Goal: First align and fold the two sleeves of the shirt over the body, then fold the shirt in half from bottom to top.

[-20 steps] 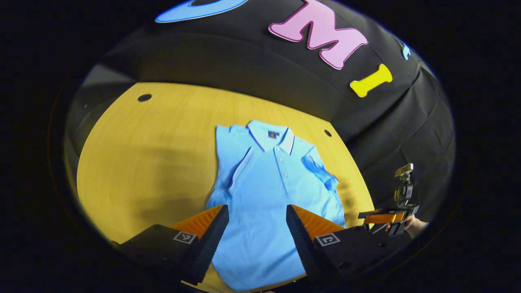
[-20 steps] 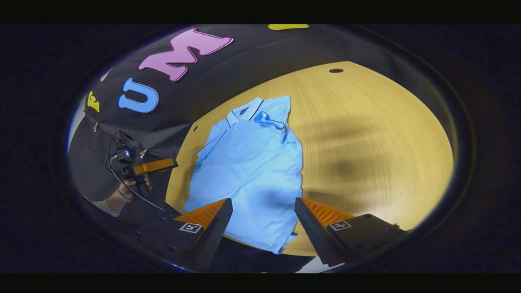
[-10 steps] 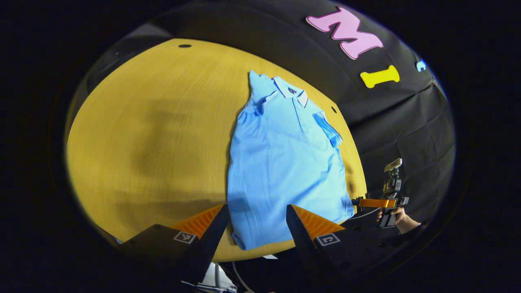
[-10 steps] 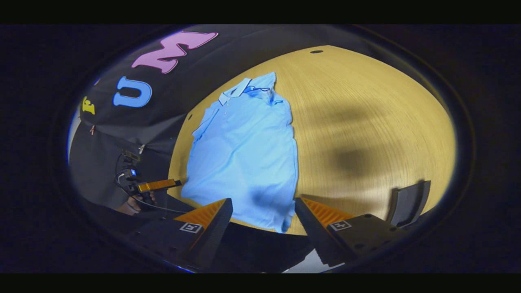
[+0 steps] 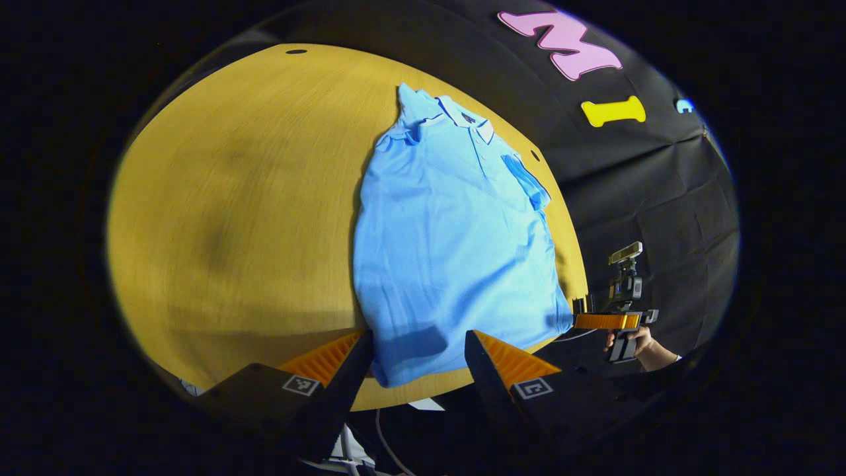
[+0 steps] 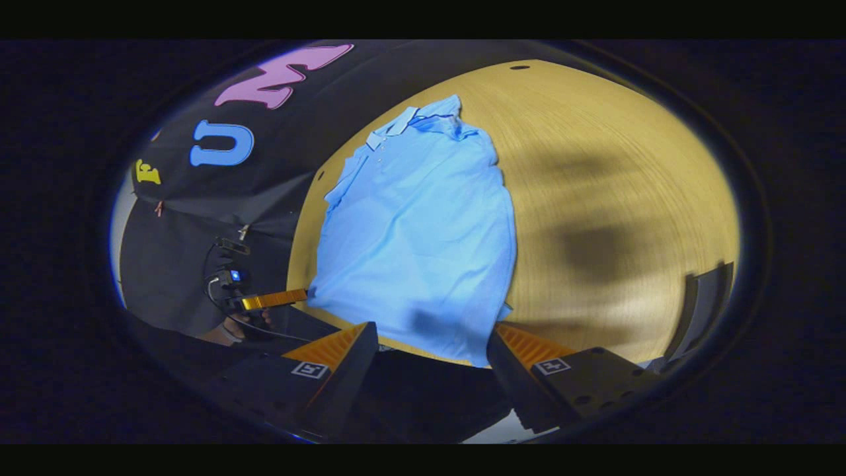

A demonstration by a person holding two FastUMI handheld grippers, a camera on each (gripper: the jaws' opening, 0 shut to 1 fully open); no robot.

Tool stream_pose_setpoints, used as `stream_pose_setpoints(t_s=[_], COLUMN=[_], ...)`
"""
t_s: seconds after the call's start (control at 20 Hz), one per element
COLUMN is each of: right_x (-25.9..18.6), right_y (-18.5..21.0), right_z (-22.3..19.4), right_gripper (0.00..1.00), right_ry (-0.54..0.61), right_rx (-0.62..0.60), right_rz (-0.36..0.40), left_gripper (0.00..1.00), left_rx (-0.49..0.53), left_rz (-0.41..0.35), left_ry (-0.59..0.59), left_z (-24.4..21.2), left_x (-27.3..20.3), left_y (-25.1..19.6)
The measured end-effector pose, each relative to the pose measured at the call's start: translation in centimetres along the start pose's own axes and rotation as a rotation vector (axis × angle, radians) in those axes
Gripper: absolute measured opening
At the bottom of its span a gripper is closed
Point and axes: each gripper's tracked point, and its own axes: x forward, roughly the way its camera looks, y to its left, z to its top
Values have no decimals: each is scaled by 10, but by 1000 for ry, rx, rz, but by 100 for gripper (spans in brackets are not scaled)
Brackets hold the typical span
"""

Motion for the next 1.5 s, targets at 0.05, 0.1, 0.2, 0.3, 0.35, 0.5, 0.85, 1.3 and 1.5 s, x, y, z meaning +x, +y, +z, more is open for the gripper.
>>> stream_pose_setpoints(t_s=[0.05, 0.1, 0.2, 0.3, 0.35, 0.5, 0.85, 1.3, 1.5], right_x=[3, 9, 16, 26, 26, 26, 4, -10, -14], right_y=[3, 4, -1, -14, -18, -13, 38, 118, 134], right_z=[1, 2, 4, 3, 4, 5, 54, 140, 182], right_gripper=[96, 95, 87, 43, 28, 0, 5, 5, 5], right_ry=[0, -2, -1, -2, -7, -24, -159, -309, -373], right_rx=[20, 42, 68, 91, 117, 158, 155, 18, -23], right_rz=[18, 27, 10, -32, -37, 8, 223, 365, 378], left_gripper=[91, 90, 80, 44, 27, 11, 7, 7, 7], left_rx=[-3, -13, -23, -33, -45, -38, 147, 268, 301], left_rz=[4, 16, 41, 53, 44, 45, 112, 27, 32], left_ry=[2, 6, 20, 44, 45, 40, -31, -268, -345], left_z=[0, 0, -2, -6, -6, -2, 34, 154, 204], left_x=[1, 4, 14, 21, 24, 25, 5, -39, -39], left_y=[0, 3, 5, 6, 3, -3, -18, -84, -105])
